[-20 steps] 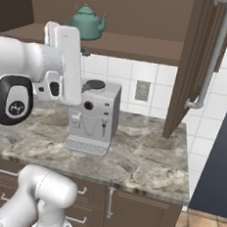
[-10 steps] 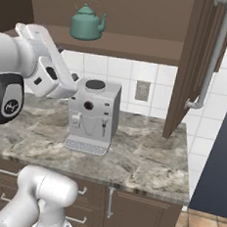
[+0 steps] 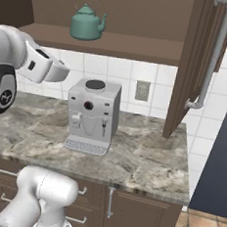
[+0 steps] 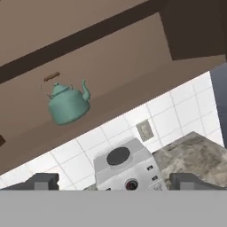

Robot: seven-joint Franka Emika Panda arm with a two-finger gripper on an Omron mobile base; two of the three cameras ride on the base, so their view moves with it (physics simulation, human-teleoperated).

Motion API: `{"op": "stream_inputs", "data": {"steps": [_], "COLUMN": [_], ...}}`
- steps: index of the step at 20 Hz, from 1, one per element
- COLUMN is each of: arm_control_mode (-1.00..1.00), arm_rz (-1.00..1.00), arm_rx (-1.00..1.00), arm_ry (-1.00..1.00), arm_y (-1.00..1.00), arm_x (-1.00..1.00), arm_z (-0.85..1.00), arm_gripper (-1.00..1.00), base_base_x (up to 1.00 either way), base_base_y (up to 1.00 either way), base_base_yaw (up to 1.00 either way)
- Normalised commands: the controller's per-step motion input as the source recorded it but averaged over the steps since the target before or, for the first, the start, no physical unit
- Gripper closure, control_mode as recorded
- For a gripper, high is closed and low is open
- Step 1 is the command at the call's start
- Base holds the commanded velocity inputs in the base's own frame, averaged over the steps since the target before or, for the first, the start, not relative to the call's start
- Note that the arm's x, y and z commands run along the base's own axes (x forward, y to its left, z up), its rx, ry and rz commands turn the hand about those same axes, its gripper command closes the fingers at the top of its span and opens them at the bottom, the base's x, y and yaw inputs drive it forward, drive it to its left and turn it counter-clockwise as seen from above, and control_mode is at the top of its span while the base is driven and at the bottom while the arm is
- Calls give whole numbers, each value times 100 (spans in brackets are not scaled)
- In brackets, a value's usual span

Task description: Open the cabinet, pick the kettle from the cabinet, and place it in the sink.

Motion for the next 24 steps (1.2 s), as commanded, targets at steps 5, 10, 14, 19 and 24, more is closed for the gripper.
{"op": "stream_inputs", "data": {"steps": [5,10,14,19,24], "arm_control_mode": [-100,-100,-100,-100,-100], "arm_rz": [29,20,5,0,0], "arm_rx": [-15,-14,-18,-20,-8], "arm_ry": [-10,-4,0,0,-5], "arm_y": [33,25,20,20,11], "arm_x": [28,32,31,31,21], "arm_z": [-6,4,13,18,15], "arm_gripper": [-100,-100,-100,-100,-100], "base_base_x": [0,0,0,0,0], "base_base_y": [0,0,0,0,0], "base_base_yaw": [0,0,0,0,0]}}
